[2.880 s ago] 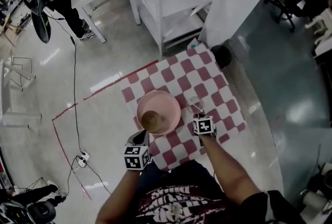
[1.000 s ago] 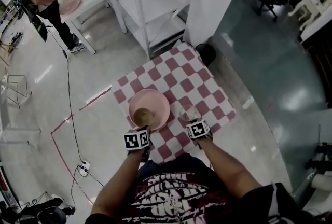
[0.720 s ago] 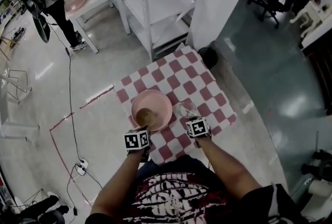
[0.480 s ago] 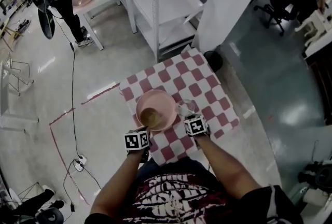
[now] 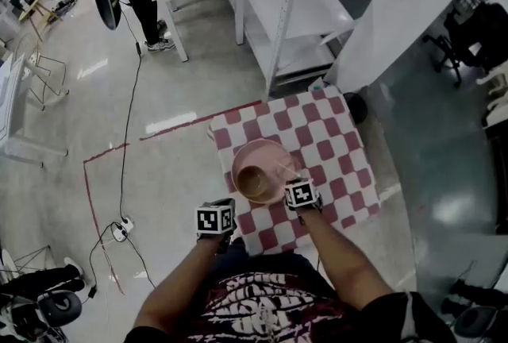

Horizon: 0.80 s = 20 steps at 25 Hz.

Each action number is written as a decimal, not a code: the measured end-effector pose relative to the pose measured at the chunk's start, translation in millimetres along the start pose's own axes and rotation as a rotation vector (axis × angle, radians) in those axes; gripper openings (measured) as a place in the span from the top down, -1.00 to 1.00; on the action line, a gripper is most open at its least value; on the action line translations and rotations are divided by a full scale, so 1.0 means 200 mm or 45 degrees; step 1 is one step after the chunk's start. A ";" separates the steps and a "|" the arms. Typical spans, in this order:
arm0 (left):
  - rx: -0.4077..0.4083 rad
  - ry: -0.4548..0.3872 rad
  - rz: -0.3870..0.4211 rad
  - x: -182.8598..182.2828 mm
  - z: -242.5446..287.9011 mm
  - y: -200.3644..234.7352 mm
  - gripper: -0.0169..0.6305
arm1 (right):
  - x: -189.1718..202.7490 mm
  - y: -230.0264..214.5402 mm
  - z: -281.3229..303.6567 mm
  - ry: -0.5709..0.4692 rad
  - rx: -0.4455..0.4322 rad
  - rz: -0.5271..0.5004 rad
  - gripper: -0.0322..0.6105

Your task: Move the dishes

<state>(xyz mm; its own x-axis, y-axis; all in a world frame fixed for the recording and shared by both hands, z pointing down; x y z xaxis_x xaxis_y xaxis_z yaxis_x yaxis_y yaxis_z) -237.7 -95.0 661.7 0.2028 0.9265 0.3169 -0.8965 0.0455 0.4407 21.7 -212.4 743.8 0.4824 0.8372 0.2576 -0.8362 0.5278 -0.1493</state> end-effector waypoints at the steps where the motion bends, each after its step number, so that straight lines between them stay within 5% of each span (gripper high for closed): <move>1: -0.005 -0.001 -0.002 0.00 -0.01 0.02 0.87 | -0.01 0.02 0.02 0.007 -0.001 -0.012 0.71; 6: -0.019 -0.003 -0.061 0.04 -0.06 0.12 0.88 | -0.02 0.09 0.13 0.142 -0.030 0.003 0.71; 11: -0.038 0.019 -0.083 0.09 -0.10 0.20 0.87 | -0.12 0.10 0.18 0.043 0.045 -0.058 0.71; 15: -0.038 0.025 -0.071 0.08 -0.11 0.22 0.87 | -0.12 0.12 0.19 0.087 -0.010 -0.015 0.69; 17: -0.030 0.021 -0.058 0.06 -0.11 0.22 0.88 | -0.10 0.12 0.17 0.103 -0.025 0.016 0.28; 20: -0.010 0.022 -0.025 0.03 -0.09 0.20 0.87 | -0.08 0.12 0.09 0.090 -0.024 0.072 0.23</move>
<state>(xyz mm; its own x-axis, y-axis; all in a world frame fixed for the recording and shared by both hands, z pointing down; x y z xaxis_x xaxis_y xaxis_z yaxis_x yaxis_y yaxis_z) -279.2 -80.3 665.2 0.2134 0.9318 0.2935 -0.8956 0.0666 0.4398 -10.1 -215.5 754.2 0.4522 0.8736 0.1800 -0.8579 0.4812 -0.1802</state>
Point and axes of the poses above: the fingertips, and each gripper's own axes: z forward along the fingers, y to its left, x out of its underside, the point moved 10 cm from there along -z, backward along the fingers, and after that the axes turned 5 degrees about y, right-handed, at the moved point
